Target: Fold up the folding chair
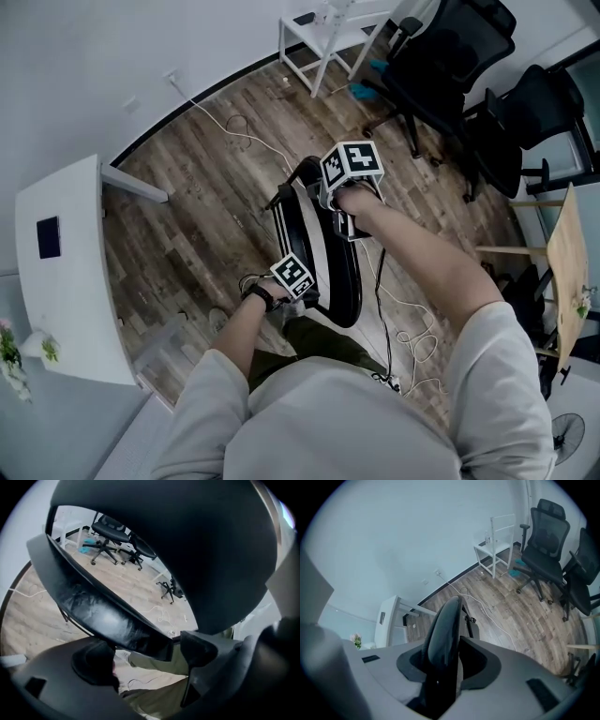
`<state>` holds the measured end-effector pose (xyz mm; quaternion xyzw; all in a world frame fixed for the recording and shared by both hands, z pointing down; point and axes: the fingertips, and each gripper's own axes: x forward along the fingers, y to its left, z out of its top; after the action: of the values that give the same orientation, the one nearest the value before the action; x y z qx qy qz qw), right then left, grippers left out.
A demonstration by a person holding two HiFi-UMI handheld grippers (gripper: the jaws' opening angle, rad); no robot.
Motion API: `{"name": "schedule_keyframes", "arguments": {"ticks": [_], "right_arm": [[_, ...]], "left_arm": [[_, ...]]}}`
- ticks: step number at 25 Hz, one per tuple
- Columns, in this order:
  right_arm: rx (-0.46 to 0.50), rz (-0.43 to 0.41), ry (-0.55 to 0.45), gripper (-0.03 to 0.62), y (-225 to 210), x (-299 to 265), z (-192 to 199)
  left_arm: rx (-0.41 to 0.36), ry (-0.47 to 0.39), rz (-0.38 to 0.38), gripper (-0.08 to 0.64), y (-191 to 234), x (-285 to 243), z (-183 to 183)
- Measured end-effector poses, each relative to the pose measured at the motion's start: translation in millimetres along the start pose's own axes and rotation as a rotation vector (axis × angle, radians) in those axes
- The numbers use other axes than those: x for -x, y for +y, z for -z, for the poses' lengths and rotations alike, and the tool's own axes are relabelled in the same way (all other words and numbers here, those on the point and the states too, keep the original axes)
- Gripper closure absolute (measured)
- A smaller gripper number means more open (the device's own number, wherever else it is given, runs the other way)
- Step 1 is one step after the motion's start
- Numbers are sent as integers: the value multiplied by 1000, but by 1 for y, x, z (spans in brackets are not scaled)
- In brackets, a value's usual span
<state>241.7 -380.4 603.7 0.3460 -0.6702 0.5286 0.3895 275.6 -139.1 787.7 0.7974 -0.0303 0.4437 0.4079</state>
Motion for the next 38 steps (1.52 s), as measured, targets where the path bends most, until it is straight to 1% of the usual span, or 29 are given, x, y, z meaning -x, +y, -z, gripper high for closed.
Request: {"name": "schedule_keyframes", "arguments": {"ticks": [3, 8, 9, 11, 12, 14, 16, 18, 19, 21, 24, 26, 28, 31, 32, 35, 37, 38], "right_arm": [[-9, -5, -3, 442, -1, 1, 0], [-18, -13, -5, 440, -8, 4, -1], [-18, -14, -5, 440, -8, 4, -1], [-17, -16, -5, 440, -7, 4, -1], [-18, -16, -4, 440, -7, 5, 0], [-18, -15, -1, 440, -8, 5, 2], [-16, -15, 1, 440, -9, 6, 1], [-13, -14, 7, 440, -9, 5, 1], [-10, -14, 14, 439, -8, 5, 1], [-1, -11, 25, 439, -5, 4, 2], [9, -12, 26, 434, 3, 0, 4], [12, -16, 26, 428, 10, -3, 5], [17, -21, 29, 422, 20, -7, 6], [31, -29, 31, 411, 31, -11, 7], [34, -29, 31, 410, 34, -13, 8], [41, -20, 28, 411, 42, -17, 6], [50, -5, 25, 437, 45, -19, 6], [59, 7, 25, 437, 46, -20, 7]], "left_arm": [[-74, 41, -35, 133, -2, -8, -6], [-109, 68, -81, 123, -2, -12, -8], [-109, 68, -76, 123, -4, -10, -5], [-74, 39, -28, 124, -13, 2, 2], [-39, 4, 2, 124, -18, 14, 5], [52, -116, 39, 124, -30, 47, 3], [150, -274, 44, 124, -46, 89, -12], [230, -435, 38, 124, -69, 129, -33], [256, -501, 28, 124, -82, 145, -45], [269, -587, -30, 124, -104, 167, -68], [279, -644, -143, 124, -127, 179, -90], [304, -656, -194, 124, -138, 179, -99], [298, -630, -259, 124, -143, 172, -102], [224, -507, -427, 124, -132, 149, -95], [201, -475, -462, 121, -127, 143, -94], [168, -417, -517, 121, -119, 136, -93], [168, -410, -531, 125, -117, 138, -90], [172, -412, -531, 131, -116, 139, -86]]}}
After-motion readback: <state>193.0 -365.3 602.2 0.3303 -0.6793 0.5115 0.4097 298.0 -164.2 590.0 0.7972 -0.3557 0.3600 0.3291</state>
